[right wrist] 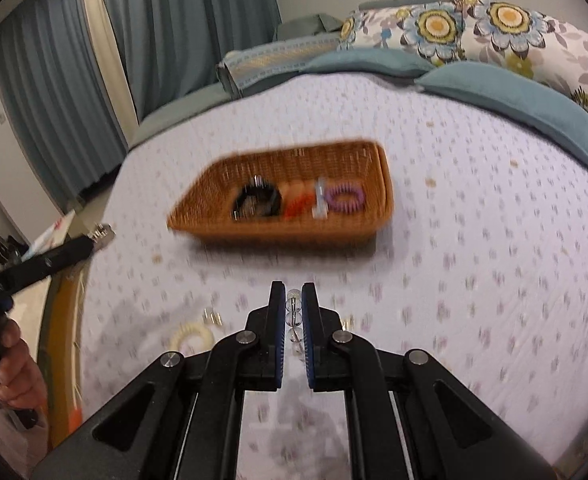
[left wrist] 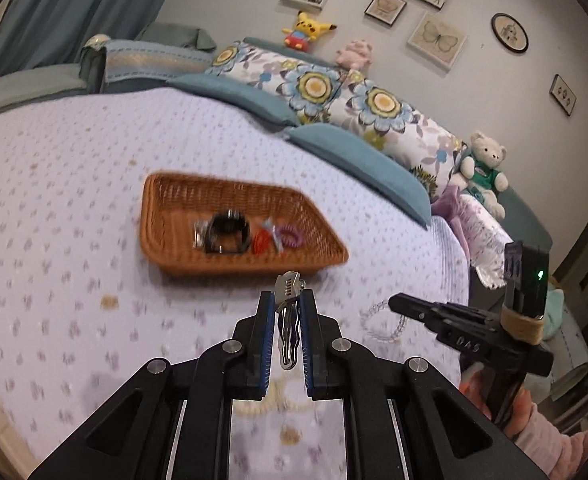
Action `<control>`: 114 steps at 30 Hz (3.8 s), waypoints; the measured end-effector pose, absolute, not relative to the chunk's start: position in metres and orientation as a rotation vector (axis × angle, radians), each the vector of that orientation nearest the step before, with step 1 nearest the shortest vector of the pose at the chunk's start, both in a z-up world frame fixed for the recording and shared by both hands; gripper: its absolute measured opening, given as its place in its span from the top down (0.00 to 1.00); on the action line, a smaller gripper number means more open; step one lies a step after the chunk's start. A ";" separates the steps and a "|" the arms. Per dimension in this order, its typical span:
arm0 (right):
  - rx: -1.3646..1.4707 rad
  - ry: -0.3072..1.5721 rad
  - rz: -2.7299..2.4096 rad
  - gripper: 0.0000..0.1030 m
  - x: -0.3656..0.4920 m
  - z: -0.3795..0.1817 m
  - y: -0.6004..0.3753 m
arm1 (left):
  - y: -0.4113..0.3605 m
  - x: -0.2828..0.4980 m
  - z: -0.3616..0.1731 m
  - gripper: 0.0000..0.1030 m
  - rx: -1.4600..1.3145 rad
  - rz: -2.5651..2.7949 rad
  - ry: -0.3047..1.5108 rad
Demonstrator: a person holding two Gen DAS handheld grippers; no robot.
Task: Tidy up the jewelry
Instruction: 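Carry the keys and bead bracelet into the basket and open both tools, then grasp the cream coil hair tie with the left tool while the right tool grasps the pearl bracelet, then carry the hair tie and pearl bracelet into the basket and open both tools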
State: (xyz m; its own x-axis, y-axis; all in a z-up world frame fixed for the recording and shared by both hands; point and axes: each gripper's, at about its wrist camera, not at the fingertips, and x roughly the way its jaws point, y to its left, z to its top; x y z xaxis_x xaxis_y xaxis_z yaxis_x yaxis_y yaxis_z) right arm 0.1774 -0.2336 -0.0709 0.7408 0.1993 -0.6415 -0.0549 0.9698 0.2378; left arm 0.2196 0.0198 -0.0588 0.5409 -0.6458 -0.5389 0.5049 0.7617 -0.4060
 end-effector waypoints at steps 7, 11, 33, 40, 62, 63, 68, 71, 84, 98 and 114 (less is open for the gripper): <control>0.203 0.672 0.159 0.90 0.242 -0.036 -0.239 | 0.005 0.279 -0.038 0.89 -0.203 -0.695 0.695; 0.196 0.682 0.164 0.90 0.287 -0.040 -0.238 | -0.008 0.315 -0.041 0.89 -0.194 -0.681 0.698; 0.313 0.948 0.136 0.87 0.423 -0.140 -0.249 | -0.050 0.420 -0.134 0.87 -0.120 -0.502 0.908; 0.331 0.938 0.118 0.56 0.397 -0.130 -0.262 | -0.047 0.408 -0.125 0.47 -0.129 -0.518 0.908; 0.314 0.790 0.122 0.50 0.161 -0.116 -0.219 | 0.022 0.210 -0.112 0.47 -0.208 -0.544 0.831; 0.323 0.796 0.127 0.50 0.159 -0.122 -0.214 | 0.022 0.207 -0.120 0.47 -0.200 -0.530 0.837; 0.337 0.820 0.131 0.50 0.154 -0.145 -0.196 | 0.018 0.205 -0.164 0.47 -0.229 -0.491 0.896; 0.321 0.839 0.123 0.50 0.153 -0.157 -0.189 | 0.015 0.206 -0.176 0.47 -0.224 -0.484 0.921; 0.214 0.920 0.118 0.51 0.165 -0.178 -0.167 | 0.003 0.209 -0.186 0.48 -0.189 -0.508 0.947; 0.129 0.952 0.084 0.60 0.176 -0.186 -0.156 | -0.018 0.212 -0.189 0.72 -0.041 -0.427 0.966; 0.148 0.903 0.145 0.88 0.161 -0.174 -0.154 | -0.004 0.207 -0.187 0.90 -0.116 -0.465 0.955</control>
